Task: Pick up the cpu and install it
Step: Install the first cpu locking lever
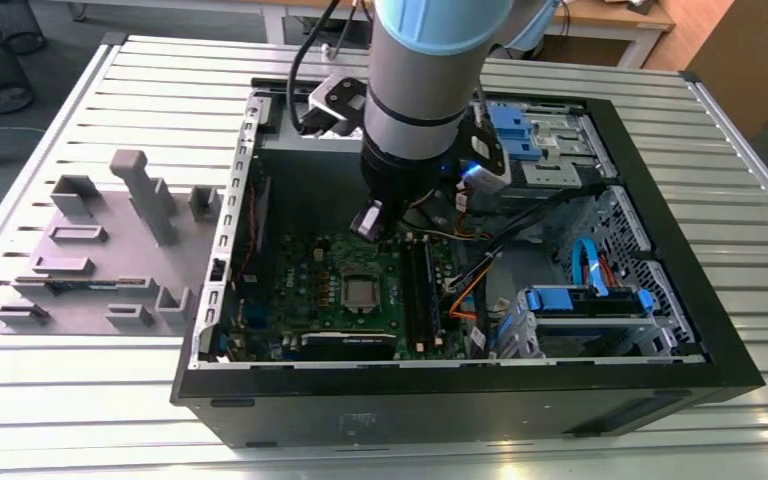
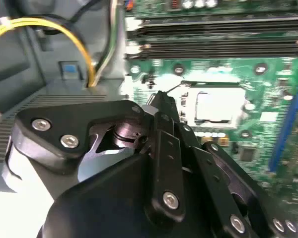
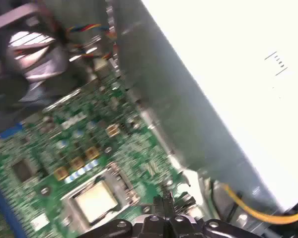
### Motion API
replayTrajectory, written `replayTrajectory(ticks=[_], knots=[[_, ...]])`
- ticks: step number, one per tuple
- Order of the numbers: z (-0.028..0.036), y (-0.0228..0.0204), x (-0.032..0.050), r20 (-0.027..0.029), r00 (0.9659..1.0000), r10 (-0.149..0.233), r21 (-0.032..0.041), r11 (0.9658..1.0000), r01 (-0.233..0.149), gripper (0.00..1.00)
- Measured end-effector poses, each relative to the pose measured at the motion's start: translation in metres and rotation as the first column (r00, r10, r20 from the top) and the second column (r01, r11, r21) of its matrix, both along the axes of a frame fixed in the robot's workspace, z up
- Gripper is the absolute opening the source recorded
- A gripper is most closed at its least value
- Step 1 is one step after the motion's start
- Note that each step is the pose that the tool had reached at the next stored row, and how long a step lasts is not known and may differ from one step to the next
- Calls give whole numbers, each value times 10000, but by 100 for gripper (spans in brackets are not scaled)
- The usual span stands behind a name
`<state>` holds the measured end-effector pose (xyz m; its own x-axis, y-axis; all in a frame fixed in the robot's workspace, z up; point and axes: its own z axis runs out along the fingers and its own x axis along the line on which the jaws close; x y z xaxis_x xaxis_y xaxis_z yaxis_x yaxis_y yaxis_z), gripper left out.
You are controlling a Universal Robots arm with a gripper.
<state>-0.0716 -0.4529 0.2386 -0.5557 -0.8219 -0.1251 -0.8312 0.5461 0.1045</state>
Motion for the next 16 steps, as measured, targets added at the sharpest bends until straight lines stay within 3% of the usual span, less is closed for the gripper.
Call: replayTrajectory(ticks=[16], knots=[[706,3,0,0,10000,-2,19,10000,2,11]])
